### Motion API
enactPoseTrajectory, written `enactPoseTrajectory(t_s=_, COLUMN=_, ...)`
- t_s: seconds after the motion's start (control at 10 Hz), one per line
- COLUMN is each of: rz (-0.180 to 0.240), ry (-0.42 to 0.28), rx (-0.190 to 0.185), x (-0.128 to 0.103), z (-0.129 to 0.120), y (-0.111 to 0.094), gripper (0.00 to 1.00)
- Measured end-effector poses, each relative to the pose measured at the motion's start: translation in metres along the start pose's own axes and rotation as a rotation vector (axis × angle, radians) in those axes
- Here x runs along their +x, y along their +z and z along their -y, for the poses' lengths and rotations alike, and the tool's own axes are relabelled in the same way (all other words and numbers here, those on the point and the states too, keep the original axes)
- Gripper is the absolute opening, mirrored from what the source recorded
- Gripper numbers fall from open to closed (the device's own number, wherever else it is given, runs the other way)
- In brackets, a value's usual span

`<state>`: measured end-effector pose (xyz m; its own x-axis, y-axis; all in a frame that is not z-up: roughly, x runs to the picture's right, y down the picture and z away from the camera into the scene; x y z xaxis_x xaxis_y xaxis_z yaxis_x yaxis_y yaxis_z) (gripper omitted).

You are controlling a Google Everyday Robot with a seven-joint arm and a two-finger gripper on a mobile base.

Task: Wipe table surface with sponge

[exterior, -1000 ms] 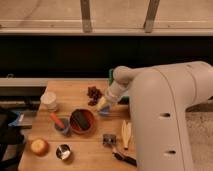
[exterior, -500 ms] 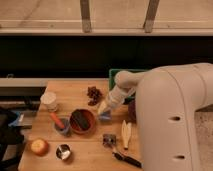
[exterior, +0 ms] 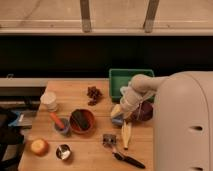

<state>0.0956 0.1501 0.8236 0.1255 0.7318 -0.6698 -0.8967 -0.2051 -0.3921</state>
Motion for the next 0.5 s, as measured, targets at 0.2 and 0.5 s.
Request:
enactPoseTrajectory(t_s=0.2, rz=0.002, ry=-0.026, rx=0.01, x=-0.011, z=-0.005, y=-0.003, gripper=0.0)
enactPoseTrajectory(t_s=0.5, rz=-0.024, ry=-0.086, rx=0.02, x=-0.035, z=-0.046, y=0.016, gripper=0.0)
